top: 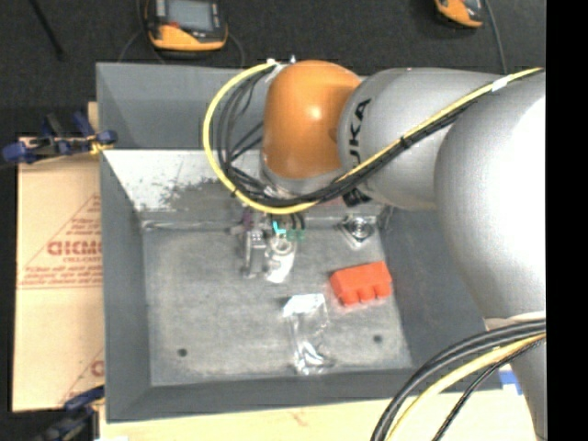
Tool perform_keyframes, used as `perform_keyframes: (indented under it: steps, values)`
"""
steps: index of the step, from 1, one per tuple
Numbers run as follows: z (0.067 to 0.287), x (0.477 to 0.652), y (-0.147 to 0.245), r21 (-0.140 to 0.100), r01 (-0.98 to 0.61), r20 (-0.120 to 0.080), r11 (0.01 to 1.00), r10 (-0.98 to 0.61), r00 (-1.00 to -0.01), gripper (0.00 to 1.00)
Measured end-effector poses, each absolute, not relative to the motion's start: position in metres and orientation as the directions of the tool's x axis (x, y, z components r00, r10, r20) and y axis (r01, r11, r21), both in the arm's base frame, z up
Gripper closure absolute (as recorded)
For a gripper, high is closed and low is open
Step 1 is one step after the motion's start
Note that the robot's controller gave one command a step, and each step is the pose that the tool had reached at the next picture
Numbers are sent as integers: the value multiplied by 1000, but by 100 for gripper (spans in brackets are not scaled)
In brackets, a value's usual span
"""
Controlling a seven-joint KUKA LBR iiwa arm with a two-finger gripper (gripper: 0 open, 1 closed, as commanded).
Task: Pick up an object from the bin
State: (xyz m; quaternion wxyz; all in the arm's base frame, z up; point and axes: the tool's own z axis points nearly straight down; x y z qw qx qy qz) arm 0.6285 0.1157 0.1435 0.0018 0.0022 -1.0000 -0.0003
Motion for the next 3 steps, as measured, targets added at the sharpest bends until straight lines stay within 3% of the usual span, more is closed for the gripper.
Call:
perform_keyframes:
  steps: [1, 2, 3]
  values:
    - [75, 641, 48, -3, -294, -1, 956, -294, -956, 0]
    - [77, 642, 51, 0, -293, -6, 956, -293, -956, 100]
    - [252, 637, 60, -4, -299, -14, 954, -299, -954, 100]
